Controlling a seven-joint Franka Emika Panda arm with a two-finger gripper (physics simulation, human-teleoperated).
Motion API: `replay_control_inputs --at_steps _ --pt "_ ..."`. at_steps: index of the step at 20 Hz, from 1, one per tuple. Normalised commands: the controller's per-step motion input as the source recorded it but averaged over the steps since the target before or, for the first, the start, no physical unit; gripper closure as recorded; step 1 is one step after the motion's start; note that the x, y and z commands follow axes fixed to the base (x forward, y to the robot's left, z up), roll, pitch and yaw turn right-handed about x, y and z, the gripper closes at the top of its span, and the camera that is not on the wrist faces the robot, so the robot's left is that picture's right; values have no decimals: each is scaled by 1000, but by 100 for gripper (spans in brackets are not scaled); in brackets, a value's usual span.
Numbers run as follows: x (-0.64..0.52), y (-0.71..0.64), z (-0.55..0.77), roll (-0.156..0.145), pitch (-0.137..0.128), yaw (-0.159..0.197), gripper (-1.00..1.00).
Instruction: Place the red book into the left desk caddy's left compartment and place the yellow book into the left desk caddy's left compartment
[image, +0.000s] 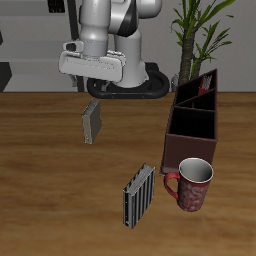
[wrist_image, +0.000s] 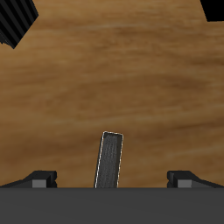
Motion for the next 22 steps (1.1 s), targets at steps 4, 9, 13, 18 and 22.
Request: replay_control_inputs --at_steps 4,9,13,18,22 --pt "90 -123 -180 -40 18 -30 -100" --pt "11 -8 -262 -16 6 1 -100" --pt "12 -72 -230 -49 0 -85 -100" --pt "-2 -24 -290 -26 21 -13 -100" --pt "29 52 -311 17 62 -36 -100"
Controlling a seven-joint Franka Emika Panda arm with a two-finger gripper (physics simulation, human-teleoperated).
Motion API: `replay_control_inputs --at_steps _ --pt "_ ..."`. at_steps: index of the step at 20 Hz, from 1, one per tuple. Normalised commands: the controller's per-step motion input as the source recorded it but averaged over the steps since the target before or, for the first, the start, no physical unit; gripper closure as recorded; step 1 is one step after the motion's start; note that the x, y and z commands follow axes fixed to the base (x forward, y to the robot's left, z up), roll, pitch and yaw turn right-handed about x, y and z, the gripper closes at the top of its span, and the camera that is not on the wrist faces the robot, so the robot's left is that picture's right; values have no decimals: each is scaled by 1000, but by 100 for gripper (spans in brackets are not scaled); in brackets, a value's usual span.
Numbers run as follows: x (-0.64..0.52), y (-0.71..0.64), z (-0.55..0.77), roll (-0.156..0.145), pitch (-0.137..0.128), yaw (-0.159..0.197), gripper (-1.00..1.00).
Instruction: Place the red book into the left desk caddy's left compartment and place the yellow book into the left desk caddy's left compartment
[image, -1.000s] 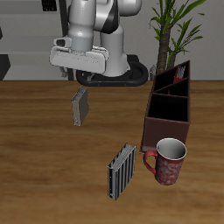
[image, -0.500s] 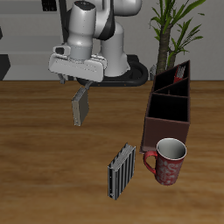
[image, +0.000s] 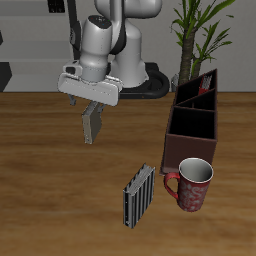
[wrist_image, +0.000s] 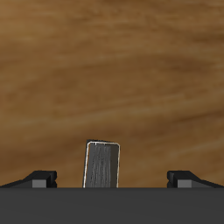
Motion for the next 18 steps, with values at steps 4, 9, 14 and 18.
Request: replay_control_inputs --at_steps 4,9,14,18 --pt "45 93 -285 11 52 -29 -100" --pt "11 -15 -104 -4 27 -26 100" --pt "-31 6 92 14 -3 -7 100" --pt "26 55 177 11 -1 -6 100"
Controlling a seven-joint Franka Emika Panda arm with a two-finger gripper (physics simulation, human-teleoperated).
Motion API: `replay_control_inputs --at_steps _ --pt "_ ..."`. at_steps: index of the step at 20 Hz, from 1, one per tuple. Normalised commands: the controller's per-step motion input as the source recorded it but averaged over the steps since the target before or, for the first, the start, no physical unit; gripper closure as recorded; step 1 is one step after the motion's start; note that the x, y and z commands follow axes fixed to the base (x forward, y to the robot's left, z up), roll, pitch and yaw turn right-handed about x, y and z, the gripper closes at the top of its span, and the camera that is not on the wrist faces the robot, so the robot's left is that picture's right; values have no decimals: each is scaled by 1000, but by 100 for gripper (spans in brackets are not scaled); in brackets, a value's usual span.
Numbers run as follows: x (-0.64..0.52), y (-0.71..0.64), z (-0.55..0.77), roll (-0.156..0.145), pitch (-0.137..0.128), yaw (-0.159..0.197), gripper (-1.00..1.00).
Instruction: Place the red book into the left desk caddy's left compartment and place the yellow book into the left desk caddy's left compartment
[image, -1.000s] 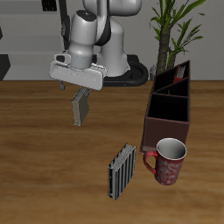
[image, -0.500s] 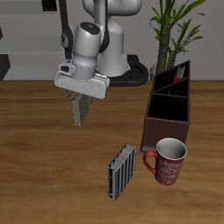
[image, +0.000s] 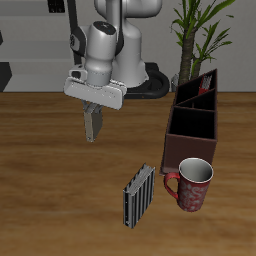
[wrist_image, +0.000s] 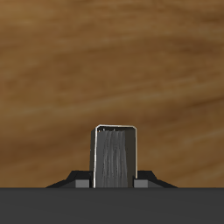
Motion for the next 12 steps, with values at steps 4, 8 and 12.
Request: replay_control_inputs --at_steps 4,8,12 --pt "7 86 225 -2 -13 9 100" --pt "-157 229 566 -14 -60 15 100" --pt "-206 111 435 -47 -79 -57 100"
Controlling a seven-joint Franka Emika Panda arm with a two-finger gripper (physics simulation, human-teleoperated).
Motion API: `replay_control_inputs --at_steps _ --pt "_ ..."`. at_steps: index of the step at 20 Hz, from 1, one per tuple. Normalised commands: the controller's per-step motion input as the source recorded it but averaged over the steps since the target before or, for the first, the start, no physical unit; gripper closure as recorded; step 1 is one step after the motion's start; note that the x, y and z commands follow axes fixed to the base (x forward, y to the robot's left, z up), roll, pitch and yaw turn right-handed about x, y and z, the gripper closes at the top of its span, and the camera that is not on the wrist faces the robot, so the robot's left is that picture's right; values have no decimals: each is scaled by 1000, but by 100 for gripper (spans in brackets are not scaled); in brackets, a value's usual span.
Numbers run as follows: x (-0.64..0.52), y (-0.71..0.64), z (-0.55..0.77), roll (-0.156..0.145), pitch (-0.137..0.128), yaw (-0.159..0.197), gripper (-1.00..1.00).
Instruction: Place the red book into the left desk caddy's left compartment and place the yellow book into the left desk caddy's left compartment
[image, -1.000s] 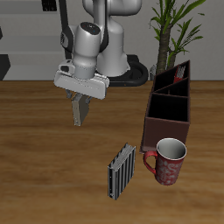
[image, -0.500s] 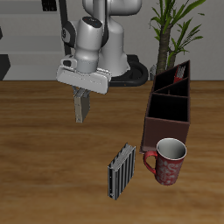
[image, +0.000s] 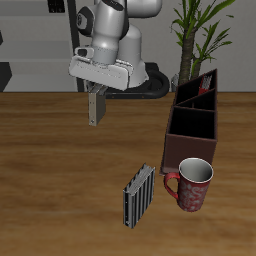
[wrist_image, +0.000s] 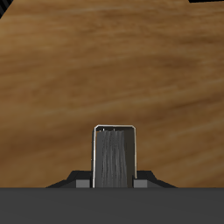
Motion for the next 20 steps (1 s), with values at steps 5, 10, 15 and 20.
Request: replay_control_inputs --at_steps 5,10,15,20 --pt "-369 155 140 -79 -48 -60 100" --pt "-321 196 -7 -52 -5 -107 100" --pt "-347 374 -23 3 -22 -34 100" --pt "-482 496 -20 -5 -20 -31 100"
